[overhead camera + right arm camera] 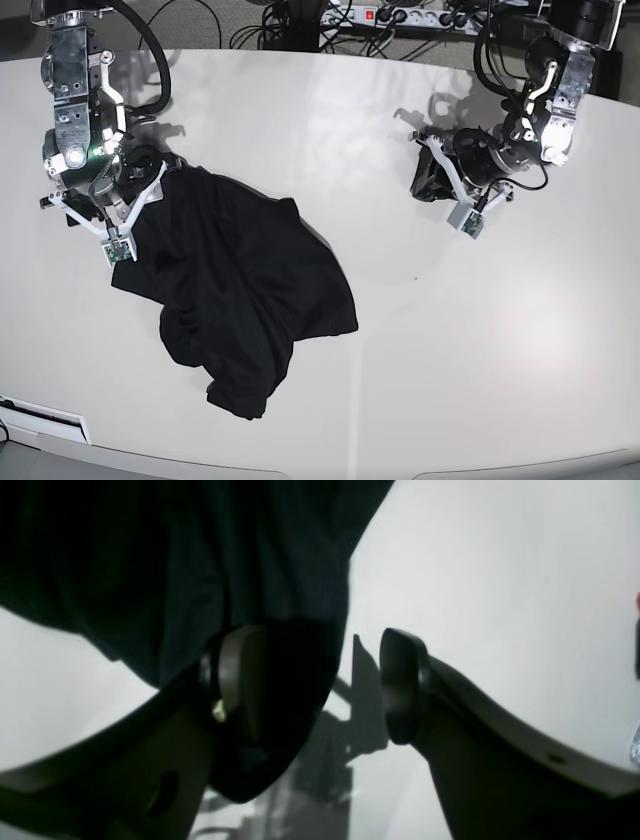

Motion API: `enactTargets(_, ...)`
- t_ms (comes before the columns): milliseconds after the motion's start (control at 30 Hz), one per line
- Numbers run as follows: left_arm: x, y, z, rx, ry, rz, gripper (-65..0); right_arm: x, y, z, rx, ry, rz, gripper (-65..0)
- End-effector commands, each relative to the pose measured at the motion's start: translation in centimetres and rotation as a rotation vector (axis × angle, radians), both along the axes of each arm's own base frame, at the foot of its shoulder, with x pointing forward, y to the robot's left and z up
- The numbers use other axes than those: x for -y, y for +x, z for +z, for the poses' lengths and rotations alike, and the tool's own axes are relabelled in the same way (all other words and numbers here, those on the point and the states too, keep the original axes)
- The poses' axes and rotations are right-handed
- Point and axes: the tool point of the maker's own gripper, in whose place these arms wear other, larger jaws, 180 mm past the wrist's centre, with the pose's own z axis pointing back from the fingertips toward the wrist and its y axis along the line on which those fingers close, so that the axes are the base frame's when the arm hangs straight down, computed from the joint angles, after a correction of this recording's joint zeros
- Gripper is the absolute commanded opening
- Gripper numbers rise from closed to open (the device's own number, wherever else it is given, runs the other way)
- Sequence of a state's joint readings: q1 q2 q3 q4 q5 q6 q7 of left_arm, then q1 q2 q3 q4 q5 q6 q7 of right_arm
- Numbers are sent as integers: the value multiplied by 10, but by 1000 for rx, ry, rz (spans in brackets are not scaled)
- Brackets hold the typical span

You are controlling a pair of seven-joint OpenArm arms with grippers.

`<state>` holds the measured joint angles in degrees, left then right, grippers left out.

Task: Layout the t-shirt on the table in an organized manner, then fold the t-shirt properly
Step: 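Drag the held t-shirt edge away from the left gripper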

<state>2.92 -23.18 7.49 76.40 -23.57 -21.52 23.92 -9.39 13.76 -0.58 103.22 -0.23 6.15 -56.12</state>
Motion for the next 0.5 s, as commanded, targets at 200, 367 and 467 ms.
enactTargets(200, 2, -1, 6, 16, -22, -22, -650, -70, 29, 58, 214, 269, 251, -278)
enactTargets(367, 6, -4, 7, 15, -34, -49, -650, -110, 34, 70, 252, 467, 376, -278)
enactTargets(467, 6, -4, 7, 15, -33, -50, -650, -114, 47, 57, 240, 483, 361, -278)
